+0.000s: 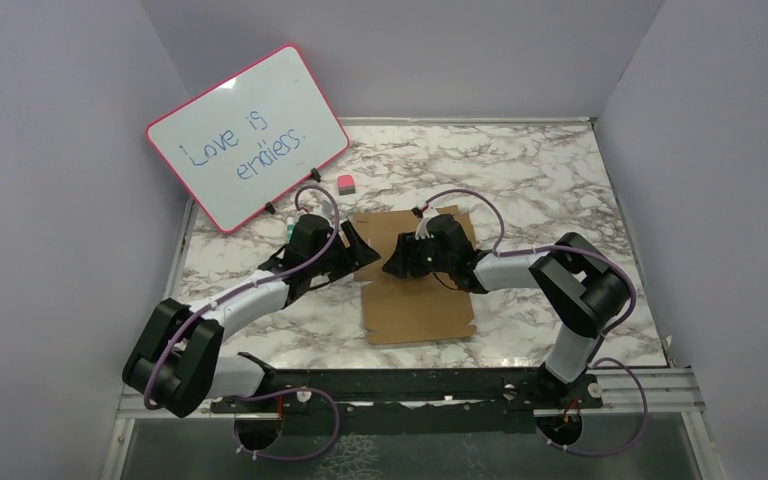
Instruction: Fold the paper box
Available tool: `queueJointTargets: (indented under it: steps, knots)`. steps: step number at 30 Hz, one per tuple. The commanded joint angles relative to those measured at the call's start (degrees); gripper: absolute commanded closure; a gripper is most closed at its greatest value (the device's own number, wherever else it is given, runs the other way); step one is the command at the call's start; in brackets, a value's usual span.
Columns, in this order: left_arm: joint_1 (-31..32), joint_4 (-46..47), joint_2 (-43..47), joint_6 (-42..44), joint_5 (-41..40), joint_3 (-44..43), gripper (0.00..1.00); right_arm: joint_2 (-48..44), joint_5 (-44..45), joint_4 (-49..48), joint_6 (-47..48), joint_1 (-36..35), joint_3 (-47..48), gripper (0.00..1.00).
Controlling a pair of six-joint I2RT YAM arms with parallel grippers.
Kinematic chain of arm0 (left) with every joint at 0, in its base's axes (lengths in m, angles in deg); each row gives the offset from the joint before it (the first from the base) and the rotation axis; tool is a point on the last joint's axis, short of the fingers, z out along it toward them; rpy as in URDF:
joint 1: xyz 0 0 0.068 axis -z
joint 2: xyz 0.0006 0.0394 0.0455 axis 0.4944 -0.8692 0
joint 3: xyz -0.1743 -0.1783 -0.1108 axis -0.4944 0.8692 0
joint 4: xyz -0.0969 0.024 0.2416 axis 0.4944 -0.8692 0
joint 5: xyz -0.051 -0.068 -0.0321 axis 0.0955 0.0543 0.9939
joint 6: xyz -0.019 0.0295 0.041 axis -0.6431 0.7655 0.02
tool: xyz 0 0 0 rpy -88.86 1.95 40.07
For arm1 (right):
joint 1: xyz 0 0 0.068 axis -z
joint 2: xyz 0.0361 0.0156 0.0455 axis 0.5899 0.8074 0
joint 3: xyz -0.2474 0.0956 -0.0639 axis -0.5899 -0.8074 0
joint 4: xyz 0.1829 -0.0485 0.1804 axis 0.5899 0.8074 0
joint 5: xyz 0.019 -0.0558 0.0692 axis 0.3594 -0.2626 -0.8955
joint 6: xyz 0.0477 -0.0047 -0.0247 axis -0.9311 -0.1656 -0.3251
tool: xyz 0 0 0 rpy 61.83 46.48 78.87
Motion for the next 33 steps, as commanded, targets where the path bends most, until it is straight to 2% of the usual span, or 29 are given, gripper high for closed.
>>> queueJointTargets:
  steps: [1, 6, 11, 19, 26, 30, 33]
  knots:
    - [-3.01, -2.71, 3.65, 3.75, -2.50, 2.72, 0.28, 1.87, -0.99, 2.30, -0.46, -0.23, -0.96, 0.43]
    - [-6.46, 5.40, 3.72, 1.14, 3.13, 8.47, 0.30, 2.04, -1.28, 2.26, -0.46, -0.23, -0.88, 0.43]
    - [-7.90, 10.63, -0.13, -0.03, 6.13, 10.37, 0.33, 2.14, -1.44, 2.06, -0.46, -0.23, -0.90, 0.43]
    - [-7.92, 13.28, -5.87, 0.39, 7.99, 10.14, 0.36, 2.13, -1.50, 2.30, -0.37, -0.23, -0.59, 0.43]
    - [-7.42, 17.81, -11.25, -1.16, 13.08, 9.70, 0.37, 2.47, -1.80, 2.26, -0.44, -0.23, -0.29, 0.43]
    - [-7.22, 18.05, -11.07, -1.68, 14.08, 9.18, 0.39, 2.57, -2.06, 2.06, -0.55, -0.27, -0.28, 0.43]
    - [-7.01, 18.05, -8.65, -2.37, 13.54, 9.27, 0.44, 2.57, -1.90, 2.07, -0.47, -0.23, -0.33, 0.43]
